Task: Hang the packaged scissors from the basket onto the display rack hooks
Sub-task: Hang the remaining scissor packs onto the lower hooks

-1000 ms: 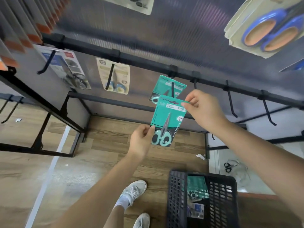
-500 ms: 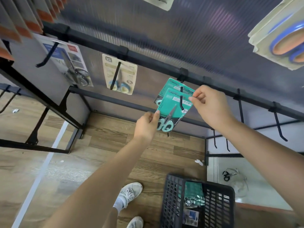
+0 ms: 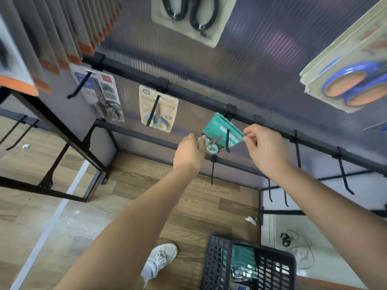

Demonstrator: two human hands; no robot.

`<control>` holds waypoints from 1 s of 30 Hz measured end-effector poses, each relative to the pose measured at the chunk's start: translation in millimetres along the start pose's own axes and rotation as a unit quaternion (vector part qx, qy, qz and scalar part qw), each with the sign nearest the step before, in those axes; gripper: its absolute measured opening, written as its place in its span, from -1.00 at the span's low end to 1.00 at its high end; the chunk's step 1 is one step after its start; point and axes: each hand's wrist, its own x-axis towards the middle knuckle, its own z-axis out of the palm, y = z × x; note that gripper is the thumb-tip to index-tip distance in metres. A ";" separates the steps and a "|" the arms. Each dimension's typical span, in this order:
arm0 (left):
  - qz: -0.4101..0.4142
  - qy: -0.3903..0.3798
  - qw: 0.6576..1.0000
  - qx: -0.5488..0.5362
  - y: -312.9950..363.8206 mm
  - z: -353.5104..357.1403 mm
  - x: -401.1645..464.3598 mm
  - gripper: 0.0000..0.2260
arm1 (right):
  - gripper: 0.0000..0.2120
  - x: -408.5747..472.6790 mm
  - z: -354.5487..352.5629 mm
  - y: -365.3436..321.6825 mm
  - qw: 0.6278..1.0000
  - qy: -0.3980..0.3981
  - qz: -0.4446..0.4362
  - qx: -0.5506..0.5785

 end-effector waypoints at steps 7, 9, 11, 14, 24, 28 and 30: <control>0.174 -0.011 0.974 0.147 48.4 -48.0 -56.8 -0.62 | -0.62 -56.2 -53.2 -8.8 0.999 0.023 0.032 -0.016; 0.204 -0.012 0.965 0.165 67.1 -58.4 -82.9 -0.61 | -0.58 -82.5 -72.5 -5.9 0.998 0.010 0.064 -0.017; 0.227 -0.016 0.956 0.184 88.1 -60.9 -112.5 -0.61 | -0.55 -115.4 -92.1 0.7 0.995 0.017 0.095 -0.018; 0.271 -0.037 0.940 0.204 120.0 -47.9 -158.1 -0.62 | -0.54 -171.8 -122.3 13.7 0.989 0.057 0.136 -0.015; 0.432 -0.211 0.839 0.255 197.9 77.1 -332.0 -0.62 | -0.62 -404.1 -167.6 87.6 0.920 0.148 0.362 0.029; 0.479 -0.282 0.793 0.250 203.9 131.5 -392.7 -0.65 | -0.59 -481.8 -167.5 107.7 0.879 0.181 0.438 0.051; 0.503 -0.311 0.765 0.255 205.0 151.6 -417.9 -0.62 | -0.57 -510.3 -163.6 119.3 0.854 0.192 0.477 0.073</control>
